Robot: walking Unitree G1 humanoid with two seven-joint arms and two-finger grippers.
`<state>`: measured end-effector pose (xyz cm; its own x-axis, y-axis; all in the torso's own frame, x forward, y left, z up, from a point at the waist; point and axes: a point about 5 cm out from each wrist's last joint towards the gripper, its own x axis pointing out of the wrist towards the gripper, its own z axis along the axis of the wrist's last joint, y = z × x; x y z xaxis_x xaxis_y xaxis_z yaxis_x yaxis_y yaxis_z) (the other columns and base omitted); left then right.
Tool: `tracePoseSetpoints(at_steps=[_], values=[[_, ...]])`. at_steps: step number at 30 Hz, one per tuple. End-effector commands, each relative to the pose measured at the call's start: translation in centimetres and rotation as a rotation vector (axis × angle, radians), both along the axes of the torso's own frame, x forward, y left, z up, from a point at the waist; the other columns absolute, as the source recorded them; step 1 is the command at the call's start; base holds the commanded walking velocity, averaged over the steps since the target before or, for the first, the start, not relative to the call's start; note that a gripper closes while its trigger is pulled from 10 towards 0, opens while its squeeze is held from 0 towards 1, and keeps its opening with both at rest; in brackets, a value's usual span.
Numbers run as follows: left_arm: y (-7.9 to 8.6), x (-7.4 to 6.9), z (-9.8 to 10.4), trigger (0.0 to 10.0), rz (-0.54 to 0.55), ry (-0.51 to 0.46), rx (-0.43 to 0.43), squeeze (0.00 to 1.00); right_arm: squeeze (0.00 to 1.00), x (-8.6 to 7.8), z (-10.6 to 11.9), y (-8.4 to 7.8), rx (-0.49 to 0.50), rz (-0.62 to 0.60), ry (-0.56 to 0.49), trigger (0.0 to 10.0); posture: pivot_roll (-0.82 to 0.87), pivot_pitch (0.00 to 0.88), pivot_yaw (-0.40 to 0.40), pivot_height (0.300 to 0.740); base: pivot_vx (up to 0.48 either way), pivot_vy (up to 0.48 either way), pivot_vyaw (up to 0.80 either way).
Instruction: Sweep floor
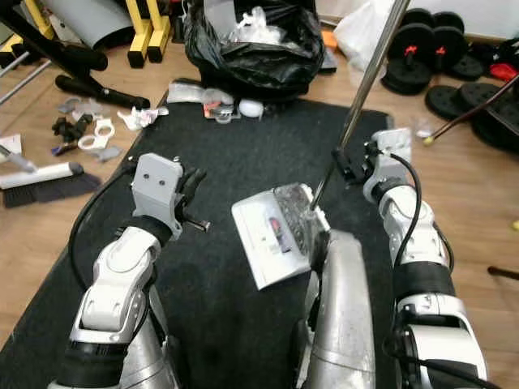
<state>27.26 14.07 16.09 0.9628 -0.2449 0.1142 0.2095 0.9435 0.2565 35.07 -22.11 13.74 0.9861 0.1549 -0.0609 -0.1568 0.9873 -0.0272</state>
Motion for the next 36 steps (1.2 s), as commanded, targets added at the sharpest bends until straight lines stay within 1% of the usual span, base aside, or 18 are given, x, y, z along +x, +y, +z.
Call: tracePoseSetpoints(at_steps=[1,2,3,4,6,11,13,16,17,19,22,29,33,36], values=[[-0.2,-0.7,-0.3,10.0,-0.007,0.018,0.022,0.0,0.0,0.3,0.3,0.7,0.009,0.039,-0.016,10.0,-0.1,0.247,-0.122,0.3,0.0,0.0,0.0],[-0.2,-0.7,-0.3,10.0,-0.007,0.018,0.022,0.0,0.0,0.3,0.3,0.7,0.009,0.039,-0.016,10.0,-0.1,0.247,-0.122,0.3,0.0,0.0,0.0],[-0.2,-1.0,-0.3,10.0,-0.01,0.023,0.031,0.0,0.0,0.6,1.1,1.5,0.025,0.071,-0.043,10.0,-0.09,0.272,-0.116,0.3,0.0,0.0,0.0],[-0.2,-1.0,-0.3,10.0,-0.01,0.023,0.031,0.0,0.0,0.6,1.1,1.5,0.025,0.071,-0.043,10.0,-0.09,0.272,-0.116,0.3,0.0,0.0,0.0],[0.0,-1.6,-0.1,10.0,-0.016,0.031,0.043,0.0,0.0,1.2,2.5,2.6,0.043,0.105,-0.087,10.0,-0.08,0.298,-0.109,0.3,0.0,0.0,0.0],[0.0,-1.9,0.0,10.0,-0.017,0.035,0.048,0.0,0.0,1.7,3.0,3.0,0.045,0.109,-0.104,10.0,-0.07,0.309,-0.109,0.3,0.0,0.0,0.0],[0.2,-2.3,0.0,10.0,-0.012,0.044,0.052,0.0,0.0,1.9,2.8,3.0,0.022,0.102,-0.101,10.0,-0.06,0.325,-0.114,0.3,0.0,0.0,0.0],[0.4,-2.6,0.1,10.0,-0.006,0.051,0.052,0.0,0.0,2.0,2.5,2.7,0.007,0.086,-0.098,10.0,-0.05,0.34,-0.114,0.3,0.0,0.0,0.0],[0.5,-2.9,0.2,10.0,-0.005,0.057,0.052,0.0,0.0,2.2,2.8,2.2,0.011,0.057,-0.109,10.0,-0.05,0.349,-0.115,0.3,0.0,0.0,0.0],[0.5,-3.0,0.2,10.0,-0.006,0.059,0.052,0.0,0.0,2.2,3.0,2.0,0.026,0.05,-0.123,10.0,-0.06,0.351,-0.115,0.3,0.0,0.0,0.0],[0.4,-3.2,0.3,10.0,-0.007,0.065,0.053,0.0,0.0,2.2,3.6,1.7,0.048,0.045,-0.15,10.0,-0.06,0.354,-0.118,0.3,0.0,0.0,0.0],[0.2,-3.5,0.4,10.0,-0.01,0.072,0.05,0.0,0.0,1.6,3.4,1.5,0.04,0.038,-0.163,10.0,-0.06,0.361,-0.122,0.3,0.0,0.0,0.0],[0.1,-3.7,0.4,10.0,-0.013,0.079,0.041,0.0,0.0,1.1,2.8,0.1,0.013,-0.021,-0.145,10.0,-0.07,0.367,-0.129,0.3,0.0,0.0,0.0],[0.1,-3.7,0.5,10.0,-0.012,0.081,0.037,0.0,0.0,0.8,2.6,-0.2,0.008,-0.033,-0.14,10.0,-0.07,0.368,-0.132,0.3,0.0,0.0,0.0]])
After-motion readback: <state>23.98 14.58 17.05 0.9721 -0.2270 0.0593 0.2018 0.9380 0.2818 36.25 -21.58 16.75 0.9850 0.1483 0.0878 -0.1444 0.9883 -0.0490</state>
